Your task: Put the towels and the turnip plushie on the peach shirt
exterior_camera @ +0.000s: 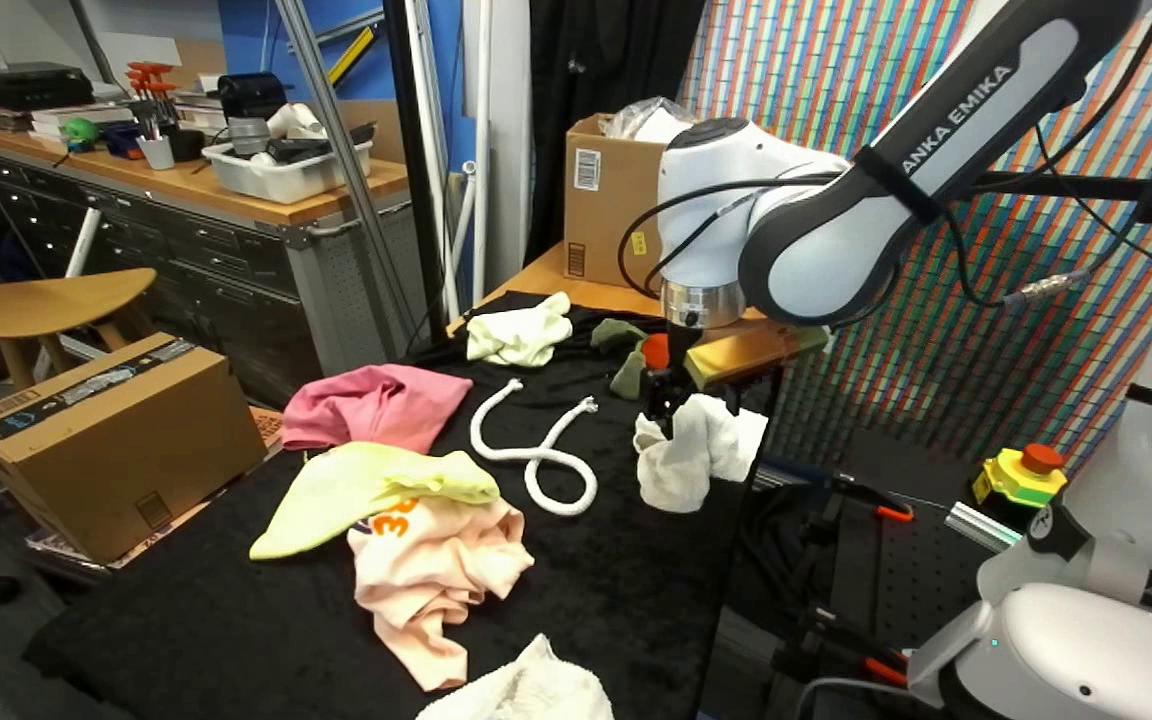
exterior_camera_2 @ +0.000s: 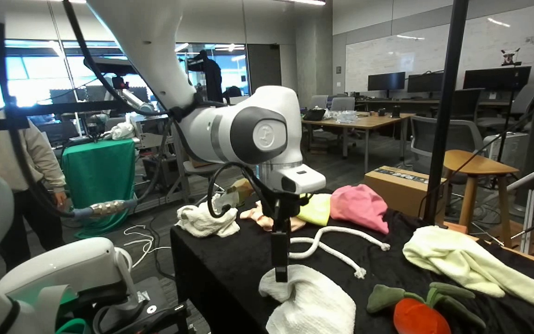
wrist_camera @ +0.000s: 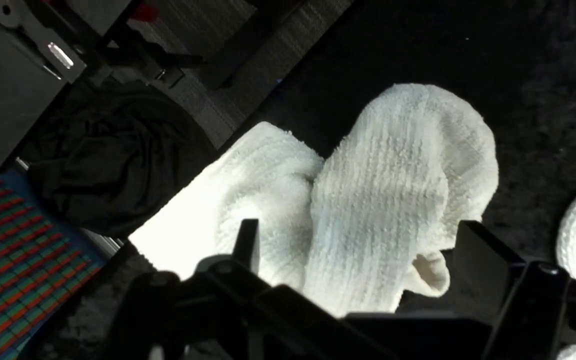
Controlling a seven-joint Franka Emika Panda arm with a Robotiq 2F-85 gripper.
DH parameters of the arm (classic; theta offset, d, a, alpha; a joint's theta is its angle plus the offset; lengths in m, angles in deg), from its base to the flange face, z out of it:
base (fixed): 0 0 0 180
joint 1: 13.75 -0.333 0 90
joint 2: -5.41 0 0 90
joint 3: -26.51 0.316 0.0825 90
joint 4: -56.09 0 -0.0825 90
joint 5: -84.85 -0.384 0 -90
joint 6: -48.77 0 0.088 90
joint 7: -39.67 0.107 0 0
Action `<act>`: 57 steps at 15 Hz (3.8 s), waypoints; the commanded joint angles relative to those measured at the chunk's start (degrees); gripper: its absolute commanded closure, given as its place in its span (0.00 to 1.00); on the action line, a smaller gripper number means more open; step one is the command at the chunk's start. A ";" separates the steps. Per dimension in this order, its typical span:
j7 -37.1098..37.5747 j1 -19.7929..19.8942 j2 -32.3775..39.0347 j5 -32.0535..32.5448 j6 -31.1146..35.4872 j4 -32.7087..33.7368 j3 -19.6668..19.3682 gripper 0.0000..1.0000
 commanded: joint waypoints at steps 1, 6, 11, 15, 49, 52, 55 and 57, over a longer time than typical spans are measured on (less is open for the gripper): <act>-3.17 -0.08 6.47 -1.84 3.09 1.98 -1.60 0.00; -2.51 -0.80 11.50 -0.77 5.42 3.59 -4.36 0.00; -2.11 -1.64 13.73 -0.50 5.93 5.59 -6.36 0.00; -2.22 -2.12 14.46 -0.43 5.59 7.09 -7.15 0.42; 2.87 -12.96 15.67 12.97 -5.51 36.02 0.18 0.93; 1.09 -14.08 18.50 12.86 -6.65 40.53 0.01 0.93; -1.97 -14.84 20.64 12.29 -7.88 44.02 0.00 0.93; -4.55 -15.21 21.62 11.95 -8.96 45.53 0.03 0.91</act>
